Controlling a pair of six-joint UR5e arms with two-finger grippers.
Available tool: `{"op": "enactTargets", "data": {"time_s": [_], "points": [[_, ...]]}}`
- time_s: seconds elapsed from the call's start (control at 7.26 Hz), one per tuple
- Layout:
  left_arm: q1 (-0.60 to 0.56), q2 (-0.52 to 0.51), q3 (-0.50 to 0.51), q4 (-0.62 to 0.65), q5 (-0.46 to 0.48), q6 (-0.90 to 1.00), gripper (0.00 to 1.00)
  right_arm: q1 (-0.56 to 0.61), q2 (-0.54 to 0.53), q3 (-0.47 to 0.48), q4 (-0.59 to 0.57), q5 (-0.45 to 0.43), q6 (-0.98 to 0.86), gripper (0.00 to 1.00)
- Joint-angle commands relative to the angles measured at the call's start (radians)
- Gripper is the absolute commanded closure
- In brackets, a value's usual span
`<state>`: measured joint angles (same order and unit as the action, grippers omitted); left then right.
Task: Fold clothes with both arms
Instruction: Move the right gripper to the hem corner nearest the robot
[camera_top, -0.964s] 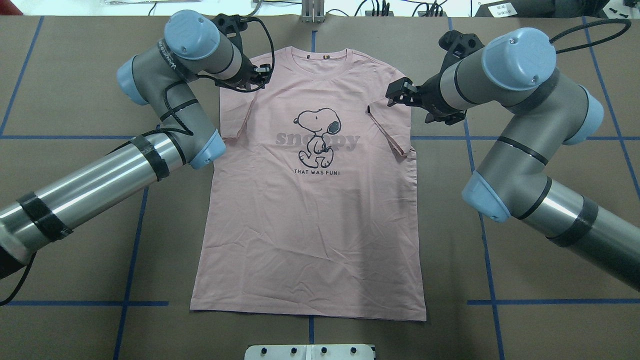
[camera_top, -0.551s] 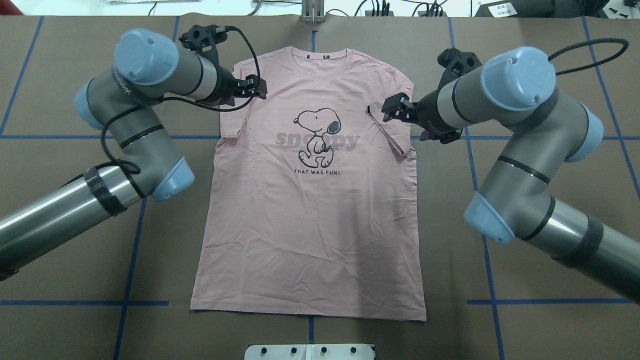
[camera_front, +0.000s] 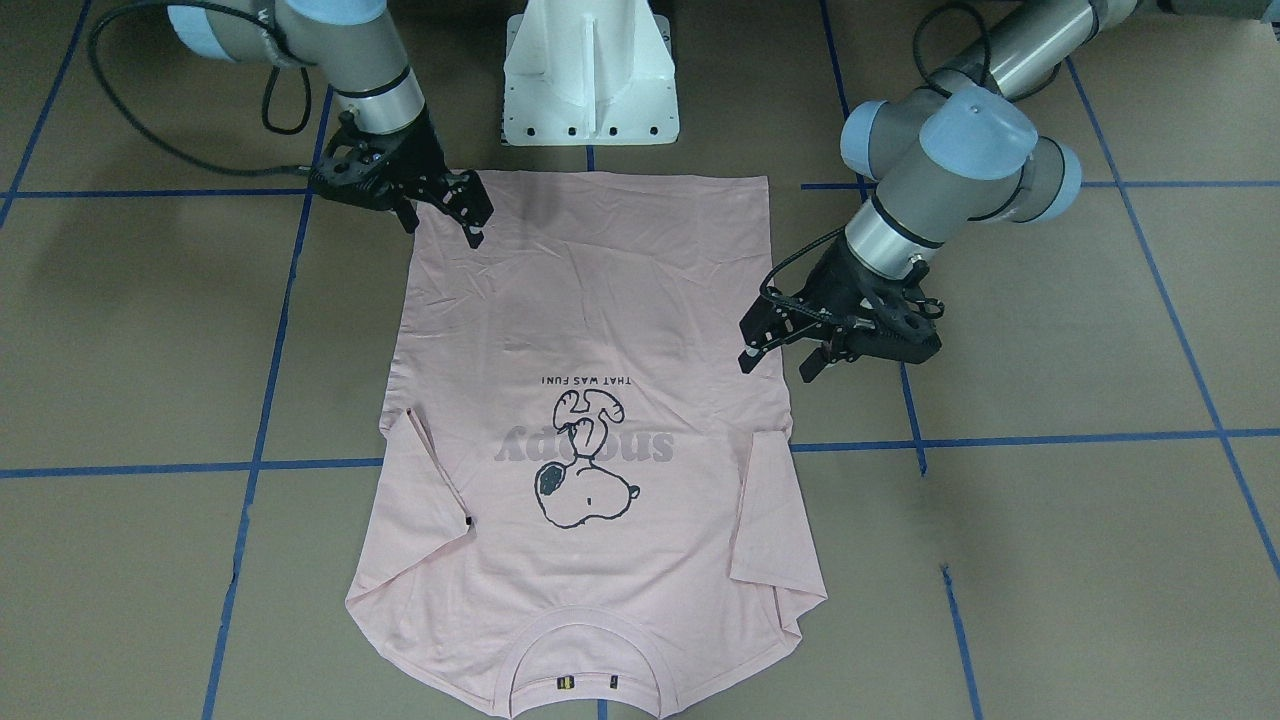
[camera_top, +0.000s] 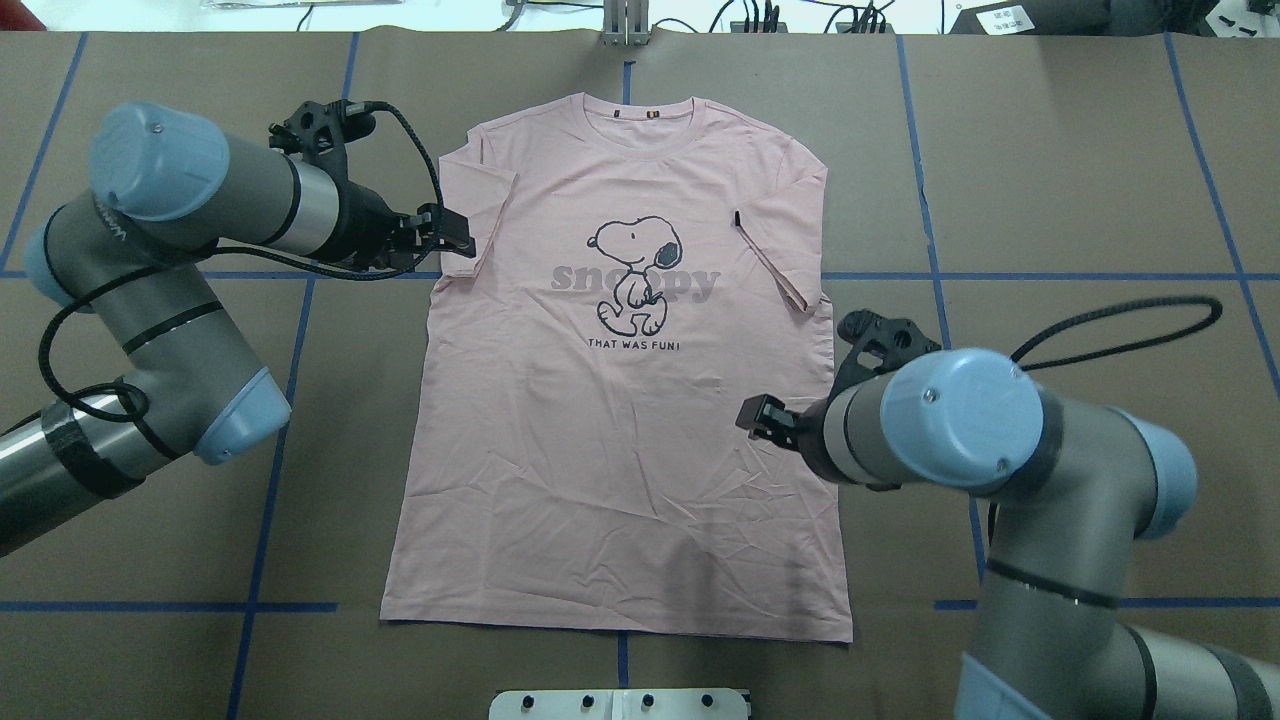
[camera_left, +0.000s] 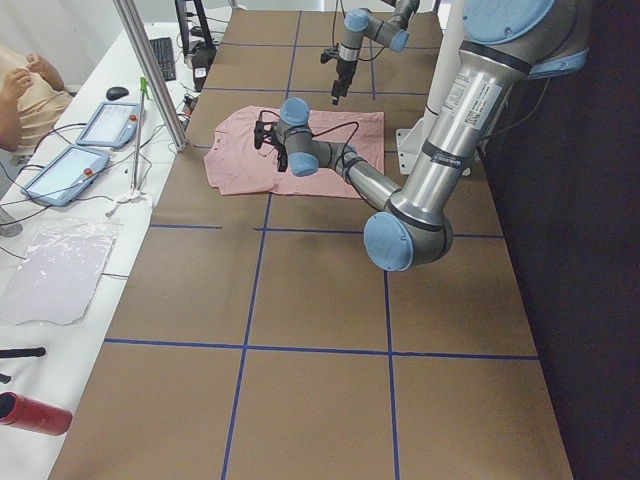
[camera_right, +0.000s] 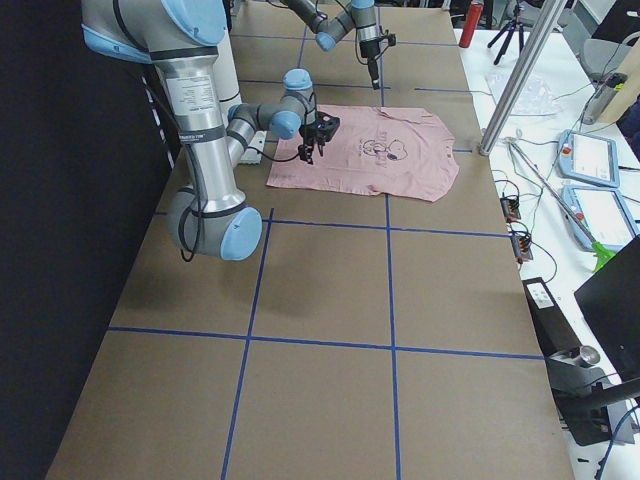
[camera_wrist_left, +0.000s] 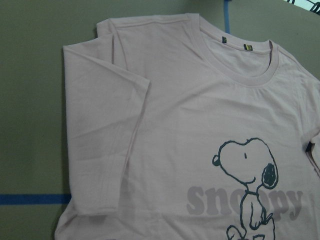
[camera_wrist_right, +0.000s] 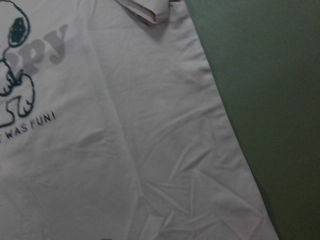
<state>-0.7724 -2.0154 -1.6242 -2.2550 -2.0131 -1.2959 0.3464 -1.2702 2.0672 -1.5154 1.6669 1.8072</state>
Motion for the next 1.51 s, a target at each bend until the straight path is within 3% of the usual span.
{"op": "enactTargets", "data": {"time_s": [0.0, 0.69, 0.96, 1.38], "points": [[0.001, 0.026, -0.020, 0.000, 0.002, -0.016, 0.15, -0.206, -0.031, 0.042, -0.049, -0.152, 0.328, 0.06], [0.005, 0.027, -0.010, 0.000, 0.004, -0.043, 0.14, -0.276, -0.155, 0.045, -0.049, -0.171, 0.463, 0.24], [0.005, 0.027, -0.011, 0.000, 0.004, -0.042, 0.14, -0.302, -0.155, 0.039, -0.049, -0.173, 0.475, 0.26], [0.004, 0.027, -0.016, 0.000, 0.005, -0.042, 0.13, -0.300, -0.156, 0.036, -0.049, -0.171, 0.475, 0.43]]}}
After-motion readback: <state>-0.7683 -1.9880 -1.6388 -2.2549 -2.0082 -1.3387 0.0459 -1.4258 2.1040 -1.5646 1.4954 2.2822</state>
